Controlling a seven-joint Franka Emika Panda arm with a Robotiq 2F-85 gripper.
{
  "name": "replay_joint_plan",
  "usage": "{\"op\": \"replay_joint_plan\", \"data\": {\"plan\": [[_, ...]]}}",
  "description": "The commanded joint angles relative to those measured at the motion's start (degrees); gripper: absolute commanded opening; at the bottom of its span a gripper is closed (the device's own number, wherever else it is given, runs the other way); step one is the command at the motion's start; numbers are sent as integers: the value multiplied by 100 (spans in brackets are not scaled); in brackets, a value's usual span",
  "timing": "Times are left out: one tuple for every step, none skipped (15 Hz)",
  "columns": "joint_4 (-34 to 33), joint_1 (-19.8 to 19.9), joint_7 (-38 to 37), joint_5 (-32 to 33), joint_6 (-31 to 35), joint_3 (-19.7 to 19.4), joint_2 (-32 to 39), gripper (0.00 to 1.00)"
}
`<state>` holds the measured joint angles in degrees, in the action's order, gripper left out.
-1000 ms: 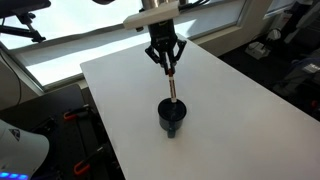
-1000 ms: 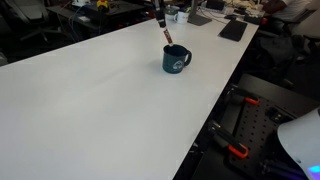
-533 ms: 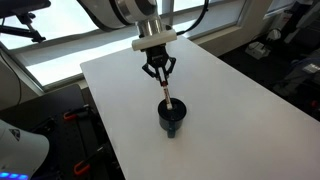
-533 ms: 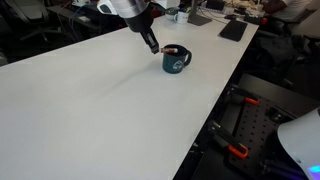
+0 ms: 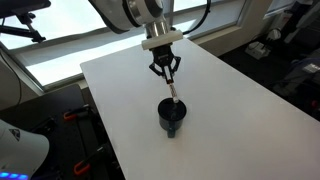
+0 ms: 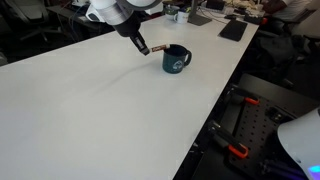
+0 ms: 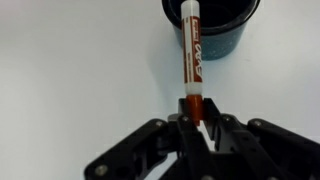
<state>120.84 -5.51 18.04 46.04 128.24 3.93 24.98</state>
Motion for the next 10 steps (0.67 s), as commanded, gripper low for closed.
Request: {"op": "replay_joint_plan", "data": {"plan": [[-491, -166, 105, 80, -469, 37, 288, 5], [-592, -214, 116, 116, -553, 45, 351, 5], [-683, -288, 90, 181, -656, 50, 406, 5], [-765, -358, 61, 255, -754, 57, 465, 5], [-844, -438, 41, 361, -851, 62, 530, 5], [-917, -498, 43, 447, -939, 74, 588, 5], [-1002, -550, 62, 522, -1026, 91, 671, 5], [-1085, -583, 100, 571, -1097, 109, 749, 5], [-1166, -582, 187, 607, -1140, 135, 839, 5], [-1226, -576, 237, 644, -1157, 157, 915, 5]]}}
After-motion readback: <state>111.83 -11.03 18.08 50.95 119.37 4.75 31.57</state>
